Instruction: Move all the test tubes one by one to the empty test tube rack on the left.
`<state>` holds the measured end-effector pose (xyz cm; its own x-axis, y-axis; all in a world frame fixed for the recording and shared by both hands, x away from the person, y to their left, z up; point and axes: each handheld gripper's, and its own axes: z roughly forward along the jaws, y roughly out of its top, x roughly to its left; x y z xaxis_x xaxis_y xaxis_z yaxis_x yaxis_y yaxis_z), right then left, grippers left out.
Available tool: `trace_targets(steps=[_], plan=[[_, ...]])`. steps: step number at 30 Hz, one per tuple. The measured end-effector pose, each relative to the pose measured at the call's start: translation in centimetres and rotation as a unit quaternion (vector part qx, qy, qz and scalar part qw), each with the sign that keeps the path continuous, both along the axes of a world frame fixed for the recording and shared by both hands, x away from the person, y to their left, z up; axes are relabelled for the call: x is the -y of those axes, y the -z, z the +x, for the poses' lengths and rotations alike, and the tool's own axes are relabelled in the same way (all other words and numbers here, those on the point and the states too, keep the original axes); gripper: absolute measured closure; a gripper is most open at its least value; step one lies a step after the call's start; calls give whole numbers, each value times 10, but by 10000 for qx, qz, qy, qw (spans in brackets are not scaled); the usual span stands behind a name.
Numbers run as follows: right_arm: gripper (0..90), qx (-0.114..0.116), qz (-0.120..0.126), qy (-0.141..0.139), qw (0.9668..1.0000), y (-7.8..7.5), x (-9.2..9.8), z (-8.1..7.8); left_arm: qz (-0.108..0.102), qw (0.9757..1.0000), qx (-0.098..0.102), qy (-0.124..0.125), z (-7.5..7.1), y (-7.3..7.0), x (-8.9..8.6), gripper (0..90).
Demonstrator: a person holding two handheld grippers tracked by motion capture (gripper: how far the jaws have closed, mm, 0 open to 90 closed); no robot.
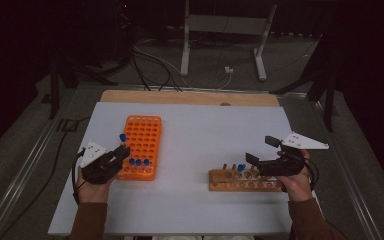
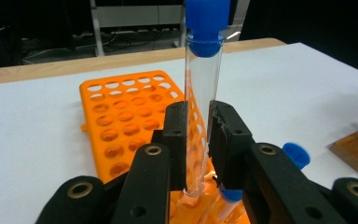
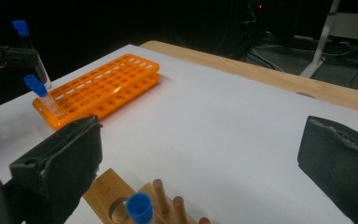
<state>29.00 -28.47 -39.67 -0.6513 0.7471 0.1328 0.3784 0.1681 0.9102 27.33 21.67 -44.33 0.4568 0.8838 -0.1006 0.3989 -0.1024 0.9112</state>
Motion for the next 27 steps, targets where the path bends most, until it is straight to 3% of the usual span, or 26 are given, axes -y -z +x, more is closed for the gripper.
trace_targets(steps=[20, 27], plan=[[0, 1, 10, -16, 10000, 0, 0, 0, 119, 9997, -223, -26, -8, 19, -6, 783], [0, 2, 32, 16, 10000, 1, 3, -1, 340, 9988, -353, -9, -13, 27, -7, 783]])
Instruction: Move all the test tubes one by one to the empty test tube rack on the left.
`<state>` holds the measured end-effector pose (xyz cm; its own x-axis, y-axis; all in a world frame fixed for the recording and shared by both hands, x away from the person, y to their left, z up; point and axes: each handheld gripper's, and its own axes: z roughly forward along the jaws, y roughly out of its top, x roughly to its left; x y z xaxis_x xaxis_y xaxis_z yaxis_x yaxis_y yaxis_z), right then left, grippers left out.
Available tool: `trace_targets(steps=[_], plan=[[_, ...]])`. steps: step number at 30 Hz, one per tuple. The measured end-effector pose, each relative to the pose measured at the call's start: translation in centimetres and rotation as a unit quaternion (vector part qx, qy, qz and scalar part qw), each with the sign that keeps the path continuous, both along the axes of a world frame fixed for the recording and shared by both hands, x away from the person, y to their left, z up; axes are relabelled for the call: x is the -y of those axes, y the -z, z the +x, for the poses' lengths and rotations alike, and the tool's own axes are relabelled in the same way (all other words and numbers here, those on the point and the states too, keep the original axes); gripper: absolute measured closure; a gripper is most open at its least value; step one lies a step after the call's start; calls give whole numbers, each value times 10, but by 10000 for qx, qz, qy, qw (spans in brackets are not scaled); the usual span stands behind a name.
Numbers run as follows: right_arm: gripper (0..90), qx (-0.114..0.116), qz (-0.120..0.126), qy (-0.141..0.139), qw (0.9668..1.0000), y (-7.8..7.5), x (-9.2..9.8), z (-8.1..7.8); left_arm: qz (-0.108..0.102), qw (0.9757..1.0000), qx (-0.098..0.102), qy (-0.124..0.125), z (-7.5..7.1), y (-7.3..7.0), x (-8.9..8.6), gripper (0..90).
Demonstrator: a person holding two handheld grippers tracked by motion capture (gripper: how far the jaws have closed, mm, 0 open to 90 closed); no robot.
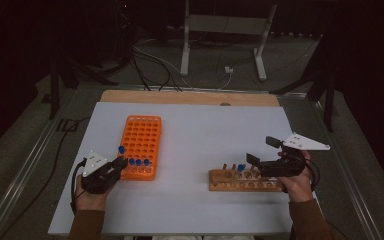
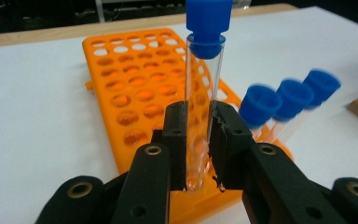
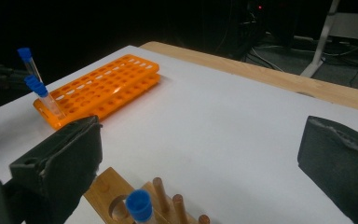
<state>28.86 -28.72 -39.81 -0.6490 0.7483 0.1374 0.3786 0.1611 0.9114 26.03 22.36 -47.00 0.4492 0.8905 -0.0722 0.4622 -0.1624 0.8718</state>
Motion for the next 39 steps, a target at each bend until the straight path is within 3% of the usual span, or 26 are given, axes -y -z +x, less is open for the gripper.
trace_targets(steps=[4, 12, 22, 32, 39], plan=[[0, -10, 12, 2, 10000, 1, 1, -1, 68, 9999, -108, 7, -2, 4, -1, 783], [0, -34, 13, -8, 10000, 3, 0, -1, 478, 9983, -310, 73, 0, 10, 6, 782], [0, -41, 0, -52, 10000, 4, -2, -1, 649, 9966, -497, 105, 1, 15, 7, 783], [0, -39, -20, -82, 10000, 5, -4, -1, 655, 9963, -535, 115, 2, 15, 8, 777], [0, -45, -18, -75, 10000, 6, -3, -1, 473, 9974, -519, 173, -2, 14, 5, 708]])
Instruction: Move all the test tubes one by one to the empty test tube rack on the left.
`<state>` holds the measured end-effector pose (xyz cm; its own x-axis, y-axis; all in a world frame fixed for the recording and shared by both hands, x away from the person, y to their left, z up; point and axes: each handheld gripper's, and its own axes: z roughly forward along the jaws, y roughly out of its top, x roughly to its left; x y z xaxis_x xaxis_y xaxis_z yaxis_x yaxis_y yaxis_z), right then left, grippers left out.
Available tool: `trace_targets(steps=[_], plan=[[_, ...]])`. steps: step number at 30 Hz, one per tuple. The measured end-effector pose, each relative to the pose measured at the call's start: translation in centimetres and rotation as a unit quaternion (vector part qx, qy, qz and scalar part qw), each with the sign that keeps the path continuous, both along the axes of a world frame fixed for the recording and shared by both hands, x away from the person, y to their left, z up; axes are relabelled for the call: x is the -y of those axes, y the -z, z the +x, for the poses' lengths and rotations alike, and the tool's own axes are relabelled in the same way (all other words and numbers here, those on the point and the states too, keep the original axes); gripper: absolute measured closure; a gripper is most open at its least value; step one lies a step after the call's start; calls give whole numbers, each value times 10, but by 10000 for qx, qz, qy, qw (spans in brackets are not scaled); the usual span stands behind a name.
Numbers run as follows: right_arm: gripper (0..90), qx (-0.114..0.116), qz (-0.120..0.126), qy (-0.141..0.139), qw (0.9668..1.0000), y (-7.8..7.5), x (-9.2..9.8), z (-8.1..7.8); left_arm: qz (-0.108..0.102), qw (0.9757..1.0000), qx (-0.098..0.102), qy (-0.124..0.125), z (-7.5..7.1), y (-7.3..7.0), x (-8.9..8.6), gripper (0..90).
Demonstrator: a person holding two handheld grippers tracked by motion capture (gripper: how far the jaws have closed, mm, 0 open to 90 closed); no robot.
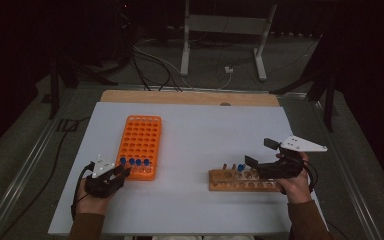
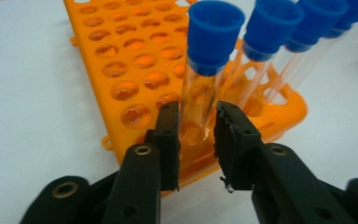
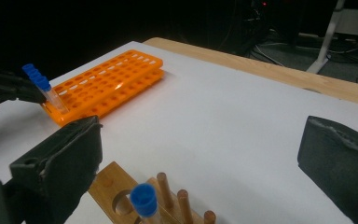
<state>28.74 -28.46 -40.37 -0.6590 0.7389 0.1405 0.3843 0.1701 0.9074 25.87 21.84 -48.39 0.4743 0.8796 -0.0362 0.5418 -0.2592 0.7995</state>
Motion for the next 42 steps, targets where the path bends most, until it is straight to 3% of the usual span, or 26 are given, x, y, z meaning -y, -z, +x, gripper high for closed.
trace_targets(steps=[5, 14, 21, 25, 28, 38, 42], plan=[[0, -36, -8, -9, 10000, 1, 0, 0, -304, 9995, 62, 54, -5, -5, -4, 596], [14, -95, -72, -74, 9999, 5, -2, 0, -671, 9973, 290, 82, -12, -13, -7, 398], [29, -123, -218, -87, 9996, 8, -4, -1, -806, 9958, 441, 28, -12, -22, -3, 179], [39, -143, -234, -126, 9995, 9, -5, -2, -905, 9946, 497, 54, -12, -28, 0, 108], [53, -166, -243, -171, 9994, 10, -6, -2, -842, 9952, 483, 74, -11, -31, 3, 26], [141, -278, -386, -358, 9982, 16, -11, -6, -887, 9943, 582, 43, -8, -41, 11, 8], [233, -298, -444, -409, 9977, 20, -11, -7, -896, 9940, 627, 61, -7, -44, 14, 8]])
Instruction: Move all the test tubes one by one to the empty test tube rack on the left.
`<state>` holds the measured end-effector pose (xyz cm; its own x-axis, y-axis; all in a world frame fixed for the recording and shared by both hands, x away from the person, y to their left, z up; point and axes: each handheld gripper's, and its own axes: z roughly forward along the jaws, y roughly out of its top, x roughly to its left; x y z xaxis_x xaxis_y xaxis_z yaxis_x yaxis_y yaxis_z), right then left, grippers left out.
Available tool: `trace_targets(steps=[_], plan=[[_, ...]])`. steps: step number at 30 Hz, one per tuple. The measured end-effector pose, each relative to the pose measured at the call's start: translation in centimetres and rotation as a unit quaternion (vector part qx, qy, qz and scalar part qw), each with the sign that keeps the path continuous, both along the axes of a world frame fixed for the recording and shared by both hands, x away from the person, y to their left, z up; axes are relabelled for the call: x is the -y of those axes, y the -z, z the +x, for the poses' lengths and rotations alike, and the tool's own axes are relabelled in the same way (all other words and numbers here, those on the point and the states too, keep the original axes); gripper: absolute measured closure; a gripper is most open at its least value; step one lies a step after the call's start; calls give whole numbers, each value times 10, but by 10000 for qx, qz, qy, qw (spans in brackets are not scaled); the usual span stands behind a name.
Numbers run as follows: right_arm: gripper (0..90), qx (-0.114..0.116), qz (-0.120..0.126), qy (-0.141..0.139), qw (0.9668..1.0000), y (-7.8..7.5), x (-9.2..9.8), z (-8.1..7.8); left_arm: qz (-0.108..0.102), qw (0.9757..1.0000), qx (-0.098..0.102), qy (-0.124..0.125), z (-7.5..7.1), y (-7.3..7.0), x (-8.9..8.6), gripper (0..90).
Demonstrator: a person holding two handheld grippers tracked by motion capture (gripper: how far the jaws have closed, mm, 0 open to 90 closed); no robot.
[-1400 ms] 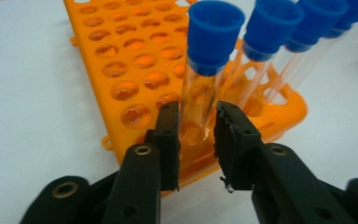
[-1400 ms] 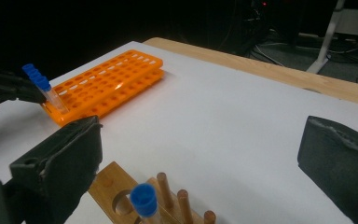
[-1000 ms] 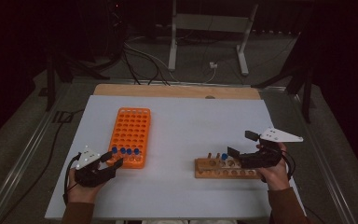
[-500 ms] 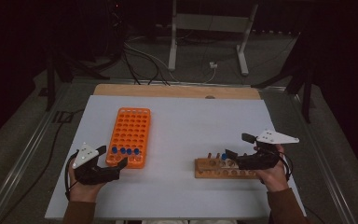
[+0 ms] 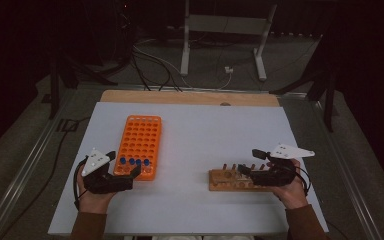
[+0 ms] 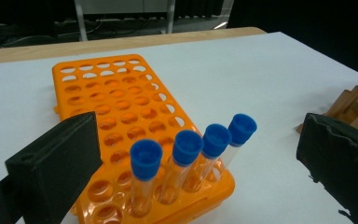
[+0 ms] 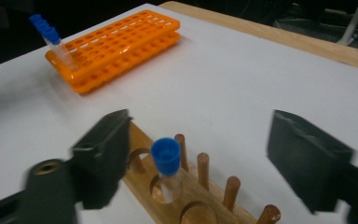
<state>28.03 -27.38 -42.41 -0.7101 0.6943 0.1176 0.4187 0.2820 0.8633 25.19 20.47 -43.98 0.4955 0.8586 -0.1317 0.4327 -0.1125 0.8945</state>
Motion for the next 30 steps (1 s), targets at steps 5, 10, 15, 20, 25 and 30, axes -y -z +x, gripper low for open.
trace_targets(steps=[5, 10, 15, 20, 25, 30], plan=[[442, -43, -107, -216, 9997, 6, -1, -2, -51, 10000, 66, 30, 1, -4, 5, 8], [559, -122, -250, -404, 9988, 14, -6, -4, -71, 9999, 120, 93, 3, -7, 12, 8], [620, -222, -311, -453, 9982, 22, -9, -4, -79, 9997, 158, 165, 4, -9, 20, 8], [702, -228, -391, -523, 9976, 25, -12, -4, -99, 9995, 210, 218, 5, -12, 25, 8], [751, -228, -472, -585, 9969, 27, -14, -4, -125, 9993, 229, 269, 6, -13, 29, 8], [762, -206, -516, -565, 9969, 27, -15, -5, -112, 9992, 231, 320, 7, -14, 34, 8]])
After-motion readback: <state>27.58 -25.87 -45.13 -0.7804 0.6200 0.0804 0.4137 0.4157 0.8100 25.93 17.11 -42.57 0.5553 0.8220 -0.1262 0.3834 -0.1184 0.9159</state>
